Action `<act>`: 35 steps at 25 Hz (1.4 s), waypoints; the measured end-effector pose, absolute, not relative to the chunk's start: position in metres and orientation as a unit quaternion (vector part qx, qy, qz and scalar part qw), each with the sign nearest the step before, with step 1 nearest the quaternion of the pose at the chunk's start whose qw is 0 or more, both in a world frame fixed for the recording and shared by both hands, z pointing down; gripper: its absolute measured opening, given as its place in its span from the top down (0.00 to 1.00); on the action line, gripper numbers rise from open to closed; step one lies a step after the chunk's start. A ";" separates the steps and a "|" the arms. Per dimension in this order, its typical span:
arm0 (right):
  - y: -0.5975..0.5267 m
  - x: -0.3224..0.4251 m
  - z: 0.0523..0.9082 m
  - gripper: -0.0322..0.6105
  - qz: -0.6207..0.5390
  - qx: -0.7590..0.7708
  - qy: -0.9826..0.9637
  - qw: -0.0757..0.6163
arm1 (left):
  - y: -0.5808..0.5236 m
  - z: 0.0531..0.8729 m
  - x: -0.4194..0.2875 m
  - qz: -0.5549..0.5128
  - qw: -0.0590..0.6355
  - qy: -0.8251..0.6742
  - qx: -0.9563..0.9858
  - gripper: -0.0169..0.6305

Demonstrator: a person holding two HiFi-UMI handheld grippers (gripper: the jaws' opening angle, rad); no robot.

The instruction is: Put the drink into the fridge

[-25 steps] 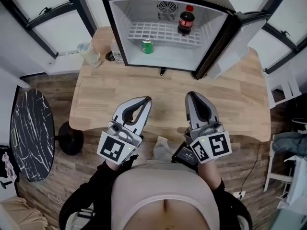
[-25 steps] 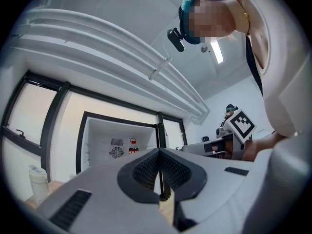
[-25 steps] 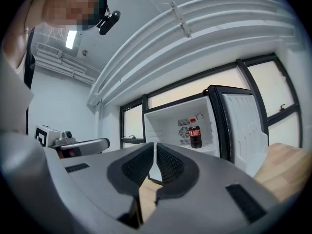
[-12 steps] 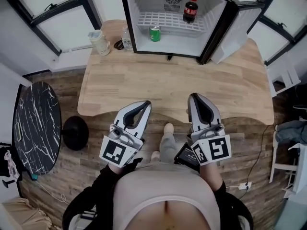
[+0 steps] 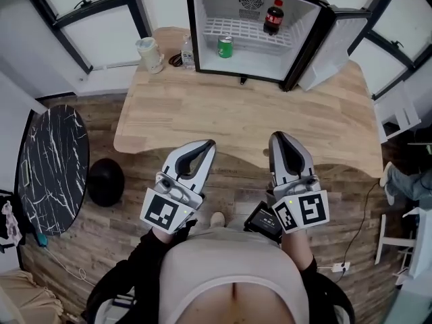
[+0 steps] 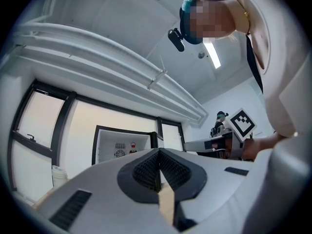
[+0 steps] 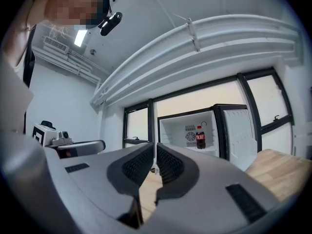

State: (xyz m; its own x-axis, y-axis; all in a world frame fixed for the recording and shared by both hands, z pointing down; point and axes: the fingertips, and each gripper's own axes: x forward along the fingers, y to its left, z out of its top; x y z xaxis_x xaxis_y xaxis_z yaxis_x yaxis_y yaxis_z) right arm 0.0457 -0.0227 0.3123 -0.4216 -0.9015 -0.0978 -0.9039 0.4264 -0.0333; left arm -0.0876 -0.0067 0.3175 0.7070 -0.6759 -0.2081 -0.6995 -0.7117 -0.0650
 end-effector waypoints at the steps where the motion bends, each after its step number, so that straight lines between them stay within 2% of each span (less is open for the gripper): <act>1: -0.020 0.045 0.311 0.89 0.014 -0.533 0.844 0.052 | -0.003 0.317 -0.087 0.081 0.068 0.374 -0.921 0.97; 23: 0.158 0.097 0.307 0.89 0.038 -0.510 0.858 0.036 | 0.167 0.308 -0.017 0.090 0.071 0.381 -0.917 0.97; 35: 0.211 0.101 0.303 0.89 0.040 -0.520 0.852 0.042 | 0.220 0.304 -0.014 0.090 0.077 0.374 -0.920 0.97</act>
